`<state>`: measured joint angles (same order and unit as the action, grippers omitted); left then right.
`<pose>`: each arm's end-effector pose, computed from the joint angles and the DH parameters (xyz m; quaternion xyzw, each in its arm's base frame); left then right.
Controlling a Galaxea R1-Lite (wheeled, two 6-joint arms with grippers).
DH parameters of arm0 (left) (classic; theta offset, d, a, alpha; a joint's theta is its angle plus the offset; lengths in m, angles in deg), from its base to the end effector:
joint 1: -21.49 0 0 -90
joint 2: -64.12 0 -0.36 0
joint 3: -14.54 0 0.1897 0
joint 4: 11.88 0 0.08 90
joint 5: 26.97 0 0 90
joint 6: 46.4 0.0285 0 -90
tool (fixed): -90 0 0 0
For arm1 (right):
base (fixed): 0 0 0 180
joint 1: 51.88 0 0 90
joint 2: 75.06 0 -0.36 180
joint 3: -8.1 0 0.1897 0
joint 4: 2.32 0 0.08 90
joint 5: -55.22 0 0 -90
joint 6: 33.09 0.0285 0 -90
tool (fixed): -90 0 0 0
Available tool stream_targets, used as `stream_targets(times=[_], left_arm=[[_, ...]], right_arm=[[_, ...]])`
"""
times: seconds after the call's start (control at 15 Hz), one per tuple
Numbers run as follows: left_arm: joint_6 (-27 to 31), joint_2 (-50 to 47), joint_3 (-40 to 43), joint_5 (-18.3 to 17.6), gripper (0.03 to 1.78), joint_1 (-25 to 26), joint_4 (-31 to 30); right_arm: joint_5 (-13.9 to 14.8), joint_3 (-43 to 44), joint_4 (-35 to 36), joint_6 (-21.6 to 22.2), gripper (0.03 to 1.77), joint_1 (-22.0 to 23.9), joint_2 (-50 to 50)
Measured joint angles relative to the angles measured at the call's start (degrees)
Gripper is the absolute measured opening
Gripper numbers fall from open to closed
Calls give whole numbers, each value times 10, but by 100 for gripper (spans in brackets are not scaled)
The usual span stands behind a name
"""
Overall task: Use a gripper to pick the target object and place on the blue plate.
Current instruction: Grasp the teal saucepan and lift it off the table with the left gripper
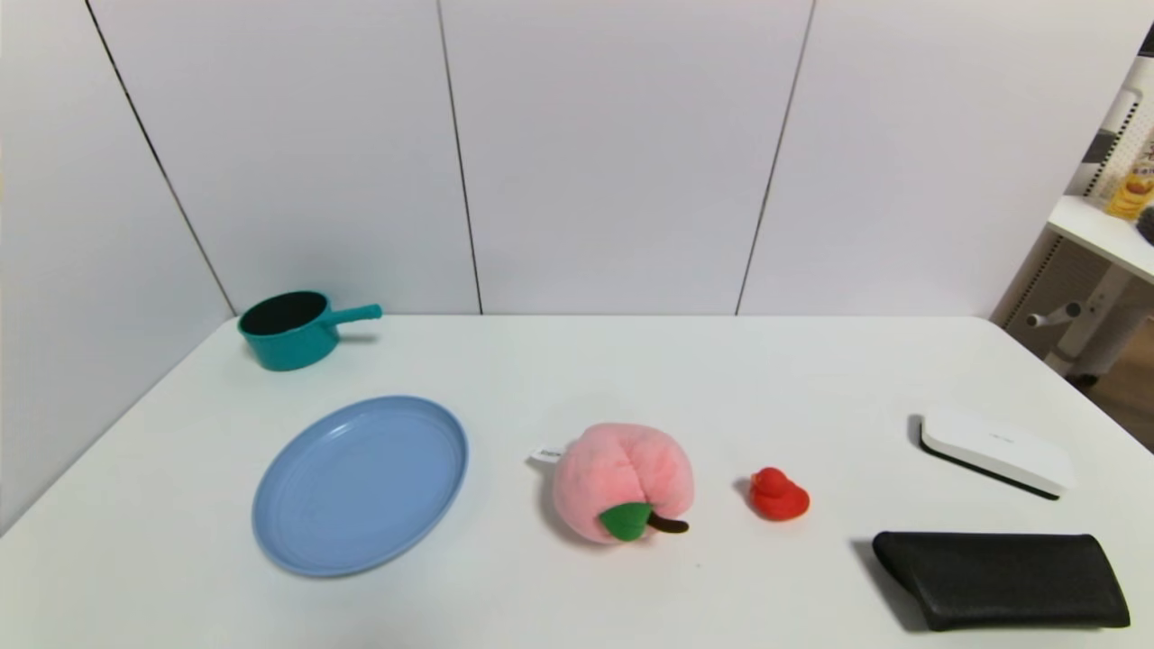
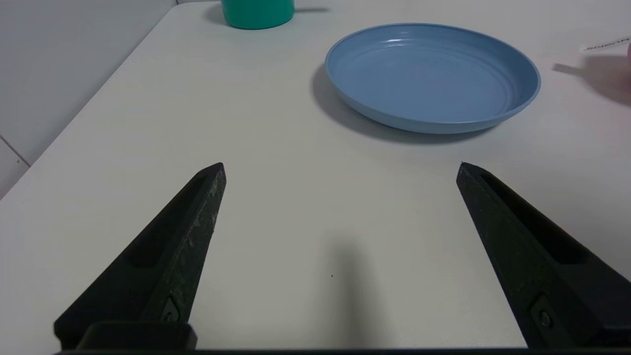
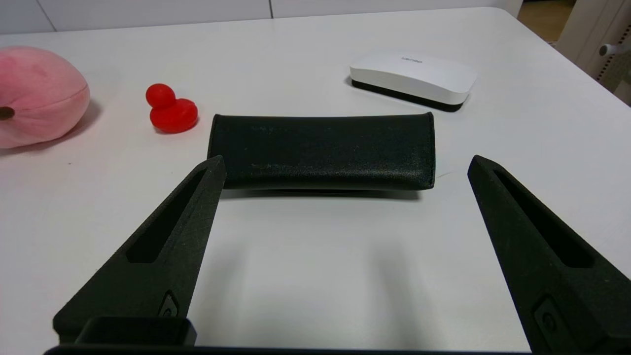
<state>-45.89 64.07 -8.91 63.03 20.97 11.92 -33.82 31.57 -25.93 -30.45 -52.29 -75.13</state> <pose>-0.0775 0.0007 0.0748 0.0045 0.0026 -0.0045 1.0000 -0.0776 -0.0010 0.0752 0.0230 0.0005 -0.0048 0.9997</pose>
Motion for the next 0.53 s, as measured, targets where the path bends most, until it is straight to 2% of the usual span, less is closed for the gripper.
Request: stream_targets(times=[0.53], left_arm=[[0, 0, 0, 0, 169, 0, 0]], right_arm=[[0, 0, 0, 0, 170, 0, 0]])
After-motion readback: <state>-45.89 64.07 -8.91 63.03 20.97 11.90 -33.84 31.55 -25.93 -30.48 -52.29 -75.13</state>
